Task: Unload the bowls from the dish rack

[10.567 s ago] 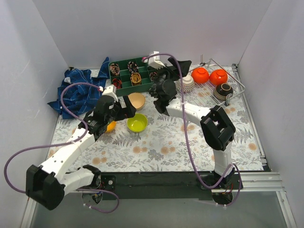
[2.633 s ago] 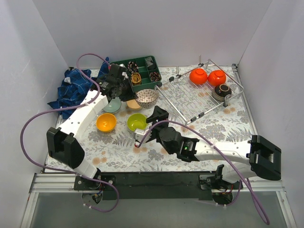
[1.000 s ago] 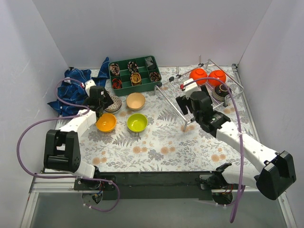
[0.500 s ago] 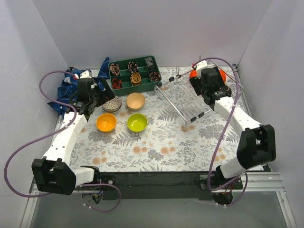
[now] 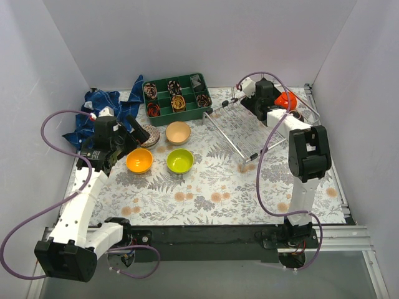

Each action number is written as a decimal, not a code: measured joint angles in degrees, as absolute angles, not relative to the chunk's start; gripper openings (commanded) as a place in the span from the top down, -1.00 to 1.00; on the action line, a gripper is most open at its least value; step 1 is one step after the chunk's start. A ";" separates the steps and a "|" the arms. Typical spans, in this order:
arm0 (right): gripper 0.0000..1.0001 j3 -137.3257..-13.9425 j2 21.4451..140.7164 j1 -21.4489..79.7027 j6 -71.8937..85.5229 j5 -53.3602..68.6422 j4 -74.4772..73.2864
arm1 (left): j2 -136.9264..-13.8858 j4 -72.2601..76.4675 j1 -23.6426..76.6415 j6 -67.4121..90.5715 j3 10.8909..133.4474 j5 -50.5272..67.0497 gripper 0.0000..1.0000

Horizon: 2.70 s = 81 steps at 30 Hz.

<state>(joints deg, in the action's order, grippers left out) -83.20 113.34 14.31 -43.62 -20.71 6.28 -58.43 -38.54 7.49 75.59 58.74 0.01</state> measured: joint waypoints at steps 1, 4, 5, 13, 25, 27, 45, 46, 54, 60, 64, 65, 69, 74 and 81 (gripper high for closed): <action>-0.97 -83.83 114.39 14.26 -44.84 -20.38 6.79 | -57.71 -38.65 7.49 75.96 58.22 -0.10 -0.96; -0.97 -84.31 116.44 14.22 -48.56 -19.62 8.25 | -56.88 -39.16 7.49 76.34 57.45 -0.91 -0.96; -0.97 -84.31 116.90 14.22 -49.69 -19.38 8.69 | -56.90 -39.31 7.49 76.31 57.45 -1.13 -0.96; -0.97 -84.31 120.99 14.24 -56.40 -19.07 13.13 | -57.56 -39.83 7.73 75.33 56.58 -1.85 -0.97; -0.97 -84.31 124.38 14.33 -62.13 -19.11 17.98 | -57.91 -39.86 8.88 73.45 55.61 -2.46 -0.96; -0.97 -84.31 124.38 14.33 -62.04 -18.72 17.87 | -57.91 -39.83 8.99 73.30 55.40 -2.46 -0.96; -0.96 -90.32 124.97 13.56 -55.02 -9.67 6.57 | -58.63 -38.74 9.56 72.16 53.58 -1.87 -0.96; -0.95 -90.32 125.12 13.54 -55.18 -10.15 6.70 | -58.70 -38.70 9.56 72.12 53.56 -1.85 -0.97; -0.79 -89.67 126.06 13.96 -56.51 -13.61 9.69 | -58.74 -38.52 9.63 71.77 53.56 -1.65 -0.96; -0.24 -86.76 125.60 15.18 -57.52 -16.78 14.11 | -58.72 -38.54 9.69 71.79 53.56 -1.45 -0.96; 0.02 -83.90 123.31 16.38 -56.62 -17.87 14.96 | -58.67 -38.57 9.91 71.79 53.56 -1.23 -0.96; 0.04 -82.94 122.34 16.71 -55.88 -17.98 14.72 | -58.65 -38.57 9.96 71.79 53.56 -1.19 -0.96; 0.12 -79.18 117.84 17.98 -52.16 -18.02 12.34 | -58.22 -38.68 10.17 71.79 53.76 -0.97 -0.97; 0.22 -74.81 111.07 19.51 -45.54 -16.16 7.09 | -56.62 -38.79 10.26 71.77 54.19 -0.80 -0.96; 0.39 -69.97 100.64 20.05 -34.33 -11.42 -0.38 | -56.12 -38.98 10.59 71.77 56.01 1.41 -0.96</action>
<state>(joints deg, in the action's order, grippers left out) -69.97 100.64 20.05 -34.33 -11.42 -0.38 -56.12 -38.98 10.59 71.77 56.01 1.41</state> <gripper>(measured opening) 0.750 0.982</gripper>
